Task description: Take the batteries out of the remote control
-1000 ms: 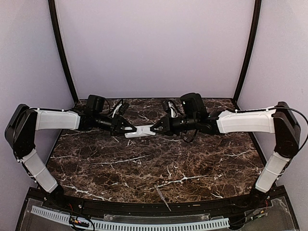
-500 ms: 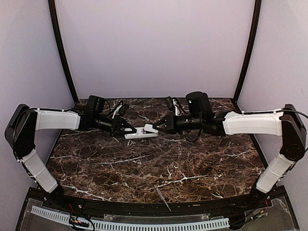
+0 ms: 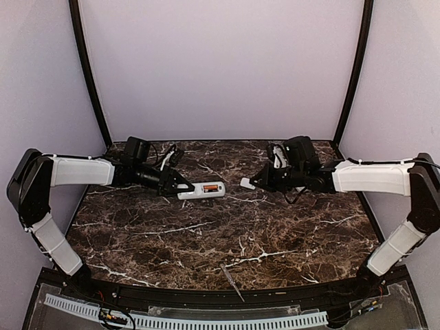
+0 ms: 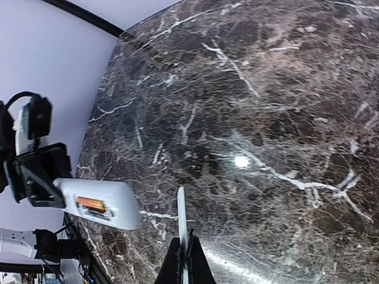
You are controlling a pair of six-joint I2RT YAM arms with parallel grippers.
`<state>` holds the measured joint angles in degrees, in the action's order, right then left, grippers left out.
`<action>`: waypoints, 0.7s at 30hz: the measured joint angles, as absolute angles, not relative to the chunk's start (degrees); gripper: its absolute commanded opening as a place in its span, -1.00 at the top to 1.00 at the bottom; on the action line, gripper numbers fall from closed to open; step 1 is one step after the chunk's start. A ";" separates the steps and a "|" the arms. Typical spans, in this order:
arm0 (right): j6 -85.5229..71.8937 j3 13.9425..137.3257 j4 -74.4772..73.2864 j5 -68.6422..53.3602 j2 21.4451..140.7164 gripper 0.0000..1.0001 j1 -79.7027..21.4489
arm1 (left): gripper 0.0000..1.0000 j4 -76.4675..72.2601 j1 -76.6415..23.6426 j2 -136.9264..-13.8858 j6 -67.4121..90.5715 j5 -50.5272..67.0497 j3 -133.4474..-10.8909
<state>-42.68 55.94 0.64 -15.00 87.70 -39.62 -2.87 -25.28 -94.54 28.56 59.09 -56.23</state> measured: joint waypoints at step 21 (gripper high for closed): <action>-43.20 53.67 -2.09 -13.13 99.85 -0.28 -33.15 | 1.00 1.65 -25.28 -94.89 25.98 56.97 -56.90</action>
